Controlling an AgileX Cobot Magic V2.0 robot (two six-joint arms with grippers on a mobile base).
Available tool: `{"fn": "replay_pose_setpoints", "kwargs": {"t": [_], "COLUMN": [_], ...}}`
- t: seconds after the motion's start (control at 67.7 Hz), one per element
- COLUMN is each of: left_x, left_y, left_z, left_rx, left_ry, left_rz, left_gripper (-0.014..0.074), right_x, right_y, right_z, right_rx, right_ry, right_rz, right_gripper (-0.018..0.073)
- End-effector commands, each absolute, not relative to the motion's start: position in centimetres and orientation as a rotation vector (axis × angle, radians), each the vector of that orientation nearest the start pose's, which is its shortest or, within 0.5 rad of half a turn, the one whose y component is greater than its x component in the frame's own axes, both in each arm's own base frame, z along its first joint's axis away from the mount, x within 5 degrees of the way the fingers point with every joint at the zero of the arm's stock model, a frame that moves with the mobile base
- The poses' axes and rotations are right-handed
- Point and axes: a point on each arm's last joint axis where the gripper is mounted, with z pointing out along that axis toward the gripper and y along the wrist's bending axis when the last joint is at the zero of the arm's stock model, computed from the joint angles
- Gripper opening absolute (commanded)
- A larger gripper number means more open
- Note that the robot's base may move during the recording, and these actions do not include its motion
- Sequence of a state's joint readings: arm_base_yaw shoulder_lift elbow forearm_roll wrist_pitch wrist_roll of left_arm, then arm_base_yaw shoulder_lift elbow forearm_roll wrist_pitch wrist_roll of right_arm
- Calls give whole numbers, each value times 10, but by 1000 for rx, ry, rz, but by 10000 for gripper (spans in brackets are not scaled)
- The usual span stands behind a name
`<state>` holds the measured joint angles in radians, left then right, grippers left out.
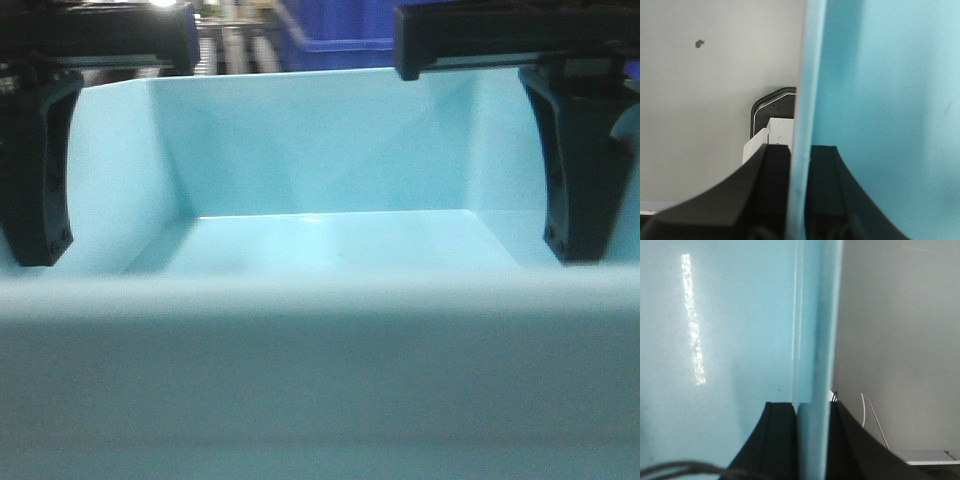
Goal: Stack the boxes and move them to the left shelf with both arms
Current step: 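Carry the stack with both grippers as the base turns toward the rack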
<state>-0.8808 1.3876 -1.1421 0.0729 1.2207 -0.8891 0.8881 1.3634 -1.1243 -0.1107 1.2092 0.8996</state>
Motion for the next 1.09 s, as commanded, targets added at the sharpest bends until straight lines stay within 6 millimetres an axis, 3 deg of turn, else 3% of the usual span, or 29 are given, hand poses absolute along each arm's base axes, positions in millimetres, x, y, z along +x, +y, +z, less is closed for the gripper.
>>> {"fn": "replay_pose_setpoints", "kwargs": {"t": [0.0,1.079], "left_x": [159,159], "left_y": [-182,-182], "left_z": [318,318], "left_rx": [6,5], "left_ry": [2967,2969], "left_rz": [-81,-84], "left_gripper": [-4,-4], "right_x": [161,161], "right_y": [180,180], "right_z": [319,319], "right_rx": [-36,-36], "right_ry": [2894,2894], "right_rz": [126,126], "right_gripper": [55,55]}}
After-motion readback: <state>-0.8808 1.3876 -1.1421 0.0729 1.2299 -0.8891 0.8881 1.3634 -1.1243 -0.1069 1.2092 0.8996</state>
